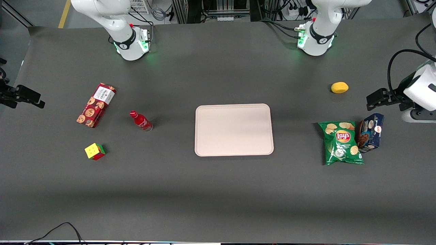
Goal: Place coke bottle on tray
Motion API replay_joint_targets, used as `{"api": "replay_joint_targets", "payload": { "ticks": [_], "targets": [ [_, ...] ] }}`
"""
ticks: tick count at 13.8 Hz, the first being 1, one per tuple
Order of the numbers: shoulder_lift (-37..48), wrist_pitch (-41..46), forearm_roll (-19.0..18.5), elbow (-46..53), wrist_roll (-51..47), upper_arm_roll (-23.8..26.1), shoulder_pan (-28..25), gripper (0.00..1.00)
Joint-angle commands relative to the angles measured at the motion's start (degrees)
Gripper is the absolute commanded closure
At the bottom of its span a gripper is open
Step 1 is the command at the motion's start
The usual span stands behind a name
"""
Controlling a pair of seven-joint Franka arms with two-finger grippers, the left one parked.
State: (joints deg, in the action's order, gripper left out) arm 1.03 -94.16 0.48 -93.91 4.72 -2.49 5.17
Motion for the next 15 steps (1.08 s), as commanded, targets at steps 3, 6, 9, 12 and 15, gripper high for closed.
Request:
{"api": "replay_joint_targets", "payload": {
  "ticks": [3, 6, 9, 12, 15],
  "targets": [
    [-0.85, 1.08, 1.37, 1.71, 1.08, 0.20, 0.63, 0.00],
    [-0.85, 1.08, 1.37, 1.71, 1.08, 0.11, 0.72, 0.00],
    [-0.94, 1.08, 1.37, 1.54, 1.26, 0.11, 0.98, 0.00],
    [-0.94, 1.08, 1.37, 1.54, 1.17, 0.03, 1.07, 0.00],
    [-0.85, 1.08, 1.37, 1.54, 1.79, 0.03, 1.07, 0.00]
  ]
}}
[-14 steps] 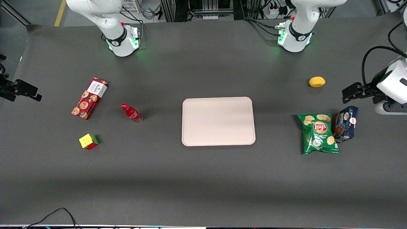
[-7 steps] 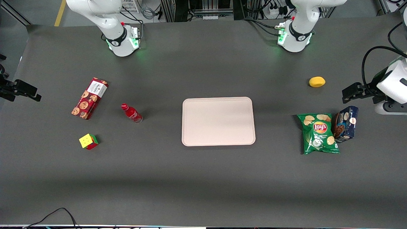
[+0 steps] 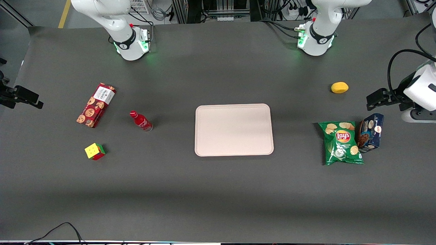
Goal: Place coke bottle on tray
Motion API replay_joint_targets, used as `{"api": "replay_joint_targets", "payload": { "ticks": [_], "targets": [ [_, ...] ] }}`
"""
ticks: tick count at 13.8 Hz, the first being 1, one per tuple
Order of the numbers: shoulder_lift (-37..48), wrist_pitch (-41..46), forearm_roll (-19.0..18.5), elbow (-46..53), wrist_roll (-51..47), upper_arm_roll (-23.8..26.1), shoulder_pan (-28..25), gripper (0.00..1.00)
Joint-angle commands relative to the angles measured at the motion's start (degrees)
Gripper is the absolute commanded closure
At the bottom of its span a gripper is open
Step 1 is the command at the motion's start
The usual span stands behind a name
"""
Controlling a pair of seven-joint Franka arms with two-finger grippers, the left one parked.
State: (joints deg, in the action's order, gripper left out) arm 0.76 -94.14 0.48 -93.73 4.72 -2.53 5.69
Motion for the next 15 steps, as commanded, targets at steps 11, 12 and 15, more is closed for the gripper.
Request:
{"api": "replay_joint_targets", "payload": {
  "ticks": [11, 12, 15],
  "targets": [
    [0.39, 6.16, 1.36, 1.35, 1.26, 0.60, -8.65, 0.00],
    [0.47, 6.16, 1.36, 1.35, 0.74, 0.51, -11.02, 0.00],
    [0.47, 6.16, 1.28, 1.27, -5.40, 0.25, -17.01, 0.00]
  ]
}}
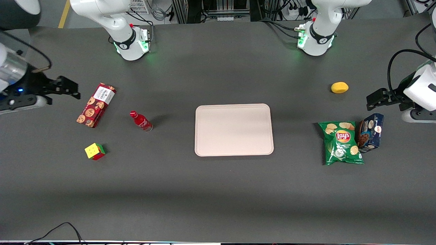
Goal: Place coke bottle on tray
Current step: 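Move the open right gripper over the red Coca-Cola bottle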
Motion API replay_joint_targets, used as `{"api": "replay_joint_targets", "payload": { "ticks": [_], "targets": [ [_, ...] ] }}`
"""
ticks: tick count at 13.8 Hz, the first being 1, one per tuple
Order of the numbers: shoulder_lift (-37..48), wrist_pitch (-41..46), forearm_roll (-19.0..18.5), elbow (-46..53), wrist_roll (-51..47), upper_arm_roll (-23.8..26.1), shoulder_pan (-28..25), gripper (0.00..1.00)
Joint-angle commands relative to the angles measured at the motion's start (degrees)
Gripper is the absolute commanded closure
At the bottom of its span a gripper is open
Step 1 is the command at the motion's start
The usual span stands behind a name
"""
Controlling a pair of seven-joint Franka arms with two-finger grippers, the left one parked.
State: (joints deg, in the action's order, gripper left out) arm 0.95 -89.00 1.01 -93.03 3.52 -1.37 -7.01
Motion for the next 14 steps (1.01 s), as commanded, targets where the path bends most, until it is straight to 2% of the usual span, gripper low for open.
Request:
{"api": "replay_joint_targets", "payload": {
  "ticks": [1, 4, 9, 14],
  "targets": [
    [0.28, 1.02, 0.83, 0.14, -4.57, -0.65, -4.59, 0.00],
    [0.46, -2.12, 1.10, -4.42, -4.66, 0.48, -4.59, 0.00],
    [6.08, -22.67, 1.36, -25.06, -5.45, 3.47, -4.50, 0.00],
    [5.30, -35.01, 1.27, -35.19, -6.95, 5.50, -4.50, 0.00]
  ]
}}
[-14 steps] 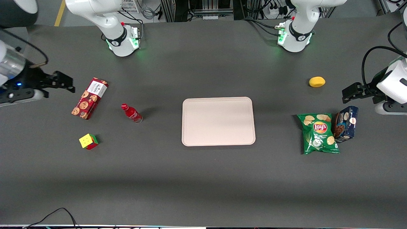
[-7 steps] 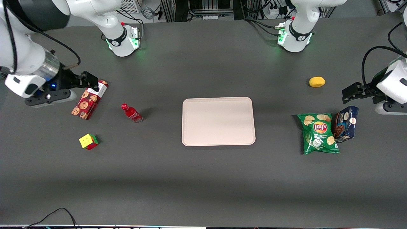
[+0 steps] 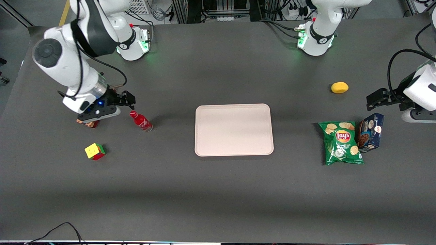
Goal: Place coke bottle on tray
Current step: 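Move the open right gripper over the red Coca-Cola bottle, then lower the right gripper and close it around the bottle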
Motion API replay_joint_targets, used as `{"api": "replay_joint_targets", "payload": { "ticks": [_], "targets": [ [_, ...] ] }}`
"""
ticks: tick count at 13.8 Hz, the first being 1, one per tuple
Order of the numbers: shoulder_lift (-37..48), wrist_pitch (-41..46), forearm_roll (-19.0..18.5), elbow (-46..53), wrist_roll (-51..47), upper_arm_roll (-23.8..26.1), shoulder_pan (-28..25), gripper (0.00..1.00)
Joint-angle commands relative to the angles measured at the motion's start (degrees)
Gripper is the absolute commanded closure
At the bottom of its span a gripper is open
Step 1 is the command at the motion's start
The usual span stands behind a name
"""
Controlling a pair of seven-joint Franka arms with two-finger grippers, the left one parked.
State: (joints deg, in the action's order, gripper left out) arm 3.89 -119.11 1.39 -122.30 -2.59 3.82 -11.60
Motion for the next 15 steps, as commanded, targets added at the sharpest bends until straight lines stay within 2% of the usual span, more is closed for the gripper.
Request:
{"api": "replay_joint_targets", "payload": {
  "ticks": [1, 8, 15],
  "targets": [
    [2.26, -5.60, 0.90, -6.97, -0.49, 0.31, 0.09, 0.00],
    [-2.04, -17.90, 0.02, -11.81, -0.31, 0.31, 0.09, 0.00],
    [-4.86, -19.94, 0.02, -12.26, -0.14, 0.31, 0.09, 0.00]
  ]
}}
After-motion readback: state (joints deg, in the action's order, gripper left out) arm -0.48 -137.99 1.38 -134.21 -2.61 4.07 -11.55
